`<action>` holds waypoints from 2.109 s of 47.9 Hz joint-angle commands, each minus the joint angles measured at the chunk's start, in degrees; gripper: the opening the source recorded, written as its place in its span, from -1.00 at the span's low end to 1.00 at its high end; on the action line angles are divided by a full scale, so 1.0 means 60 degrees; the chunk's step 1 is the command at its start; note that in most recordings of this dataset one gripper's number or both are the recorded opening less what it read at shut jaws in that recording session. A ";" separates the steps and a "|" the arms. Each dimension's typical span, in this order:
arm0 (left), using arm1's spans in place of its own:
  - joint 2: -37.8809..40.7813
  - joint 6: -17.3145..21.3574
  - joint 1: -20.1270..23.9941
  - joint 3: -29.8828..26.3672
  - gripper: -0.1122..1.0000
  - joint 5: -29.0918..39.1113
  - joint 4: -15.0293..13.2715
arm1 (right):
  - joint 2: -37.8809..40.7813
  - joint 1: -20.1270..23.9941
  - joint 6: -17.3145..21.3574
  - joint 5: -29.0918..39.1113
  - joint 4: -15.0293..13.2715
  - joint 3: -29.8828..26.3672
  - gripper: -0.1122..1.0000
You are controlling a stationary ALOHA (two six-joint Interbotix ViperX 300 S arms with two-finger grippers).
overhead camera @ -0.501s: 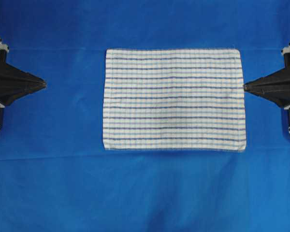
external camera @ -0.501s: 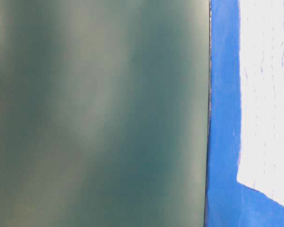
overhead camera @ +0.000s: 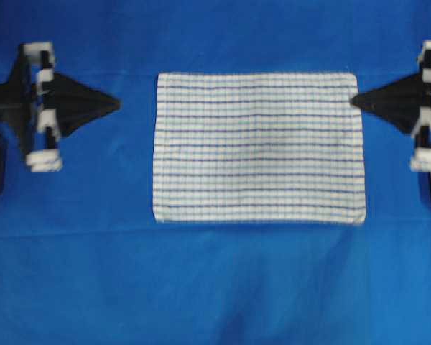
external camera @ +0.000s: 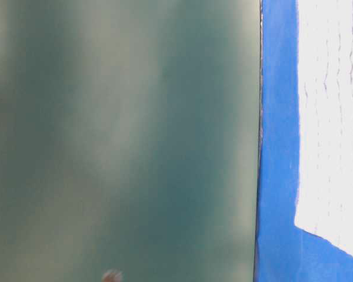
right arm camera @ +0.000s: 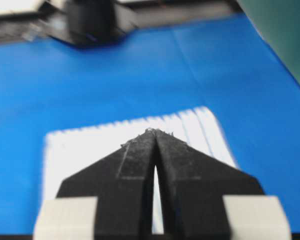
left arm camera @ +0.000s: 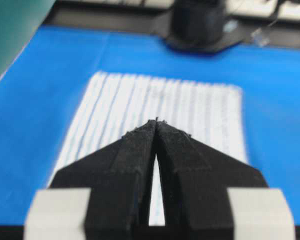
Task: Fold the blue towel.
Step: 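Move both grippers to the towel's top corners and pinch them, then pull both held corners toward the bottom edge, folding the towel in half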
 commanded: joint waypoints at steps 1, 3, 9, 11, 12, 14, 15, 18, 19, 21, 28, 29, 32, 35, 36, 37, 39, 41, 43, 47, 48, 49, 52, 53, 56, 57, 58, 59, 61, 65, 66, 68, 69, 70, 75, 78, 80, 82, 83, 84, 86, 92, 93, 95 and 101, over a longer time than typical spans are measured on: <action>0.0615 -0.0015 0.0293 -0.0425 -0.80 -0.0117 -0.0015 | 0.0308 -0.0703 0.0117 0.0396 0.0044 -0.0117 -0.80; 0.0952 -0.0015 0.0425 -0.0527 -0.80 -0.0117 -0.0015 | 0.0469 -0.0996 0.0161 0.0498 0.0044 -0.0088 -0.80; 0.2095 -0.0029 0.0864 -0.0864 -0.64 -0.0117 -0.0044 | 0.1055 -0.1860 0.0190 0.0630 0.0044 0.0000 -0.79; 0.2432 -0.0029 0.1025 -0.0952 -0.47 -0.0146 -0.0059 | 0.1304 -0.2109 0.0190 0.0630 0.0044 0.0029 -0.79; 0.2607 -0.0029 0.1099 -0.0996 -0.37 -0.0146 -0.0059 | 0.1436 -0.2212 0.0190 0.0645 0.0044 0.0044 -0.79; 0.2930 -0.0029 0.1216 -0.1084 -0.14 -0.0190 -0.0059 | 0.1729 -0.2446 0.0190 0.0645 0.0044 0.0059 -0.78; 0.3105 -0.0044 0.1274 -0.1128 -0.03 -0.0205 -0.0059 | 0.1934 -0.2607 0.0190 0.0630 0.0044 0.0073 -0.75; 0.3633 -0.0044 0.1479 -0.1260 0.31 -0.0293 -0.0059 | 0.2344 -0.2944 0.0190 0.0630 0.0044 0.0103 -0.46; 0.3809 -0.0044 0.1538 -0.1318 0.42 -0.0308 -0.0059 | 0.2490 -0.3062 0.0190 0.0630 0.0044 0.0103 -0.35; 0.4131 -0.0044 0.1699 -0.1406 0.63 -0.0352 -0.0059 | 0.2783 -0.3252 0.0190 0.0615 0.0044 0.0117 -0.12; 0.5347 -0.0044 0.2212 -0.1670 0.82 -0.0615 -0.0059 | 0.3823 -0.3955 0.0161 0.0586 -0.0015 0.0146 0.36; 0.5508 -0.0044 0.2285 -0.1714 0.82 -0.0674 -0.0059 | 0.3955 -0.4028 0.0161 0.0571 -0.0029 0.0146 0.35; 0.5962 -0.0044 0.2490 -0.1802 0.81 -0.0835 -0.0059 | 0.4351 -0.4189 0.0161 0.0469 -0.0059 0.0146 0.30; 0.6357 -0.0044 0.2666 -0.1860 0.81 -0.0967 -0.0059 | 0.4746 -0.4351 0.0161 0.0337 -0.0073 0.0161 0.28; 0.6563 -0.0044 0.2769 -0.1890 0.81 -0.1011 -0.0059 | 0.4878 -0.4395 0.0161 0.0278 -0.0073 0.0176 0.28; 0.6680 -0.0044 0.2827 -0.1919 0.81 -0.1055 -0.0059 | 0.4995 -0.4438 0.0161 0.0220 -0.0073 0.0176 0.29; 0.6885 -0.0044 0.2930 -0.1978 0.81 -0.1099 -0.0059 | 0.5244 -0.4526 0.0161 0.0088 -0.0073 0.0190 0.29; 0.7090 -0.0044 0.3018 -0.2036 0.81 -0.1128 -0.0059 | 0.5493 -0.4629 0.0146 -0.0073 -0.0073 0.0220 0.29; 0.7266 -0.0044 0.3076 -0.2095 0.81 -0.1143 -0.0059 | 0.5815 -0.4746 0.0132 -0.0308 -0.0073 0.0234 0.29; 0.7588 -0.0029 0.3149 -0.2241 0.81 -0.1157 -0.0059 | 0.6240 -0.4937 0.0103 -0.0674 -0.0073 0.0264 0.29; 0.7676 -0.0029 0.3179 -0.2271 0.81 -0.1143 -0.0059 | 0.6343 -0.4980 0.0103 -0.0732 -0.0073 0.0264 0.29; 0.7778 -0.0015 0.3208 -0.2329 0.81 -0.1143 -0.0059 | 0.6445 -0.5039 0.0103 -0.0806 -0.0073 0.0278 0.29; 0.8013 -0.0015 0.3252 -0.2417 0.81 -0.1143 -0.0059 | 0.6738 -0.5142 0.0073 -0.0967 -0.0073 0.0264 0.29; 0.8071 -0.0015 0.3281 -0.2446 0.81 -0.1143 -0.0059 | 0.6841 -0.5156 0.0059 -0.1011 -0.0073 0.0249 0.29; 0.8262 -0.0015 0.3311 -0.2520 0.81 -0.1143 -0.0059 | 0.7090 -0.5186 0.0029 -0.1099 -0.0073 0.0234 0.29; 0.8306 -0.0015 0.3325 -0.2534 0.81 -0.1128 -0.0059 | 0.7163 -0.5186 0.0015 -0.1113 -0.0073 0.0220 0.29; 0.8350 -0.0015 0.3325 -0.2549 0.81 -0.1113 -0.0059 | 0.7236 -0.5200 0.0015 -0.1128 -0.0073 0.0205 0.29; 0.8379 -0.0015 0.3311 -0.2563 0.80 -0.1113 -0.0059 | 0.7310 -0.5186 0.0015 -0.1157 -0.0088 0.0190 0.29; 0.8423 -0.0015 0.3311 -0.2578 0.79 -0.1084 -0.0059 | 0.7456 -0.5186 0.0015 -0.1187 -0.0088 0.0176 0.29; 0.8423 -0.0015 0.3281 -0.2563 0.77 -0.0981 -0.0059 | 0.7559 -0.5186 0.0015 -0.1187 -0.0088 0.0161 0.27; 0.8423 -0.0015 0.3281 -0.2549 0.76 -0.0952 -0.0059 | 0.7559 -0.5186 0.0015 -0.1187 -0.0088 0.0161 0.27; 0.8423 0.0000 0.3252 -0.2534 0.73 -0.0864 -0.0059 | 0.7559 -0.5186 0.0015 -0.1187 -0.0088 0.0176 0.25; 0.8423 0.0000 0.3223 -0.2534 0.69 -0.0820 -0.0059 | 0.7544 -0.5186 0.0015 -0.1187 -0.0103 0.0176 0.23; 0.8423 0.0015 0.3208 -0.2520 0.65 -0.0776 -0.0059 | 0.7559 -0.5186 0.0000 -0.1187 -0.0103 0.0176 0.21; 0.8423 0.0161 0.2988 -0.2520 0.27 -0.0630 -0.0059 | 0.7544 -0.5127 0.0000 -0.1143 -0.0190 0.0176 -0.10; 0.8423 0.0190 0.2871 -0.2534 -0.05 -0.0601 -0.0044 | 0.7544 -0.5068 0.0000 -0.1128 -0.0205 0.0146 -0.46; 0.8423 0.0205 0.2827 -0.2549 -0.25 -0.0571 -0.0044 | 0.7544 -0.5068 -0.0015 -0.1128 -0.0205 0.0146 -0.65; 0.8423 0.0220 0.2783 -0.2534 -0.47 -0.0542 -0.0029 | 0.7544 -0.5068 0.0000 -0.1128 -0.0205 0.0146 -0.70; 0.8438 0.0220 0.2769 -0.2549 -0.55 -0.0542 -0.0029 | 0.7544 -0.5068 -0.0015 -0.1128 -0.0205 0.0146 -0.70; 0.8423 0.0234 0.2769 -0.2549 -0.63 -0.0527 -0.0029 | 0.7544 -0.5054 -0.0015 -0.1128 -0.0205 0.0132 -0.70; 0.8423 0.0234 0.2769 -0.2549 -0.75 -0.0483 -0.0044 | 0.7544 -0.5068 -0.0015 -0.1128 -0.0205 0.0132 -0.70; 0.8394 0.0234 0.2754 -0.2578 -0.77 -0.0322 -0.0044 | 0.7544 -0.5054 -0.0015 -0.1113 -0.0205 0.0117 -0.70; 0.8364 0.0249 0.2754 -0.2578 -0.77 -0.0293 -0.0029 | 0.7544 -0.5054 -0.0015 -0.1113 -0.0205 0.0117 -0.70; 0.8320 0.0249 0.2754 -0.2578 -0.77 -0.0234 -0.0029 | 0.7544 -0.5068 -0.0015 -0.1113 -0.0205 0.0103 -0.70; 0.7969 0.0293 0.2754 -0.2578 -0.77 0.0000 -0.0044 | 0.7368 -0.5054 0.0000 -0.1113 -0.0205 0.0044 -0.70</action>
